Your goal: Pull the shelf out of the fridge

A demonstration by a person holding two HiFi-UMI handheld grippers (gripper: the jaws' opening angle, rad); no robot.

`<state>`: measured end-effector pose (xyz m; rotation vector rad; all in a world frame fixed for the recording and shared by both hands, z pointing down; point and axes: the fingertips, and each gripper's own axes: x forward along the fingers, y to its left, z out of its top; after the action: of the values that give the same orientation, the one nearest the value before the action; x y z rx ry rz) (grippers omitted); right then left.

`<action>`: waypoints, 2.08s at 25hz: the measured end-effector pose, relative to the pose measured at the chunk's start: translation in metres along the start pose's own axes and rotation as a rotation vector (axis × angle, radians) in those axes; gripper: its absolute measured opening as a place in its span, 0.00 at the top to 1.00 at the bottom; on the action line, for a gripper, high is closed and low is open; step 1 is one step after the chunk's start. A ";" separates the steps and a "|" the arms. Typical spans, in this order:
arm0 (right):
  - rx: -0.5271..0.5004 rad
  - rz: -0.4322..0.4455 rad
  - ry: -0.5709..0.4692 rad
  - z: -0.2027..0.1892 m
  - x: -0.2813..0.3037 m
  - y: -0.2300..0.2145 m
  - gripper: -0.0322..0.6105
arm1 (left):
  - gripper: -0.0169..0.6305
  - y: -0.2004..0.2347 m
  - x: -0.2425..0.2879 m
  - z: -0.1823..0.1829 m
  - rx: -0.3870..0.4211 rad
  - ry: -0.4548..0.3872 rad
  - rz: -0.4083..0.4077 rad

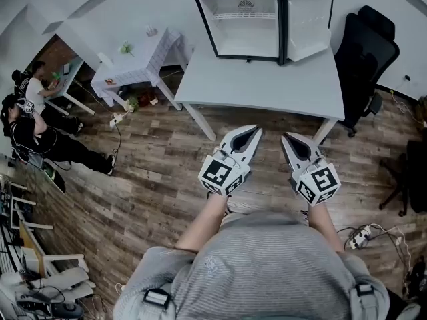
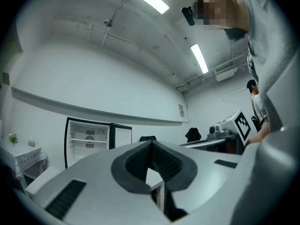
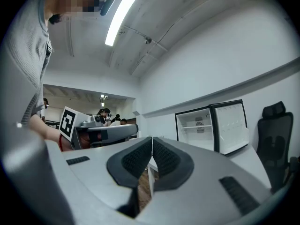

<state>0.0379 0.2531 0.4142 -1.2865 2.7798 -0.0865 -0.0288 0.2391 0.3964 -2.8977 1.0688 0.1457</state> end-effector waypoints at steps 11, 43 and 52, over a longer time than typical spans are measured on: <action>0.004 -0.006 -0.007 0.001 -0.003 -0.005 0.93 | 0.96 -0.001 0.000 0.003 0.003 0.000 0.011; 0.021 -0.051 -0.005 0.003 -0.023 -0.029 0.93 | 0.95 -0.013 0.015 -0.002 -0.024 0.002 0.013; 0.019 -0.054 0.012 0.001 -0.025 -0.039 0.93 | 0.96 -0.008 0.021 -0.009 -0.045 0.005 0.035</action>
<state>0.0840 0.2469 0.4173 -1.3609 2.7479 -0.1231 -0.0073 0.2312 0.4031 -2.9208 1.1327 0.1661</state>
